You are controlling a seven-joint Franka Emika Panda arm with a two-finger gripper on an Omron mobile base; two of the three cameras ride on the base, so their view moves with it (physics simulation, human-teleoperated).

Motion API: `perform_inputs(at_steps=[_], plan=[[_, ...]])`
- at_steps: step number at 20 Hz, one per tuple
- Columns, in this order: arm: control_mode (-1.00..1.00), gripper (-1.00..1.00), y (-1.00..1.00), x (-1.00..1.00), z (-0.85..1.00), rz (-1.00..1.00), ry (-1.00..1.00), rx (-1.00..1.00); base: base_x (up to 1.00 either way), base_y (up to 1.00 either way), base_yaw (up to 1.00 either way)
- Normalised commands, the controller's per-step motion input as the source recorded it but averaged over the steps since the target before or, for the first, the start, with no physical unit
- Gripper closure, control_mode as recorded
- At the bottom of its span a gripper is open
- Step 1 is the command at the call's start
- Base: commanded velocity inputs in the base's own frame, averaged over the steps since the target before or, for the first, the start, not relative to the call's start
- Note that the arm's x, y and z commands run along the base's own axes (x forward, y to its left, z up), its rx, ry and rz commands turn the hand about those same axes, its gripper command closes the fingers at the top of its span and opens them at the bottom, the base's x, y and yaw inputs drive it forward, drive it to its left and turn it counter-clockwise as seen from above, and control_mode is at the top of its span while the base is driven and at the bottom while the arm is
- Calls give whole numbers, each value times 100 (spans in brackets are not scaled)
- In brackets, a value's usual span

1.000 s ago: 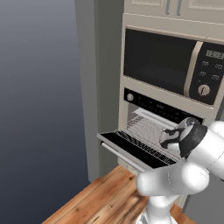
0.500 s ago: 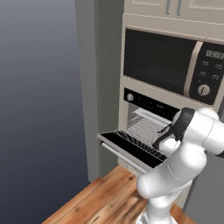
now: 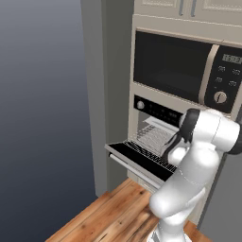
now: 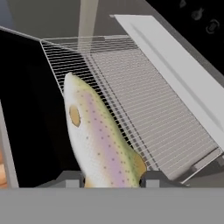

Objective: Place the fish on the bottom rack of the oven, and slide the tray back inside. Close the oven door.

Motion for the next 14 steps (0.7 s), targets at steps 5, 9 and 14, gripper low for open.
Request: perform_inputs(at_steps=[5,9,14], plan=[[-100,100,0,14,-34,0,-3,0,0,0,0],[-100,100,-14,19,-49,0,-1,0,0,0,0],[-100,100,-18,12,-62,0,-5,0,0,0,0]])
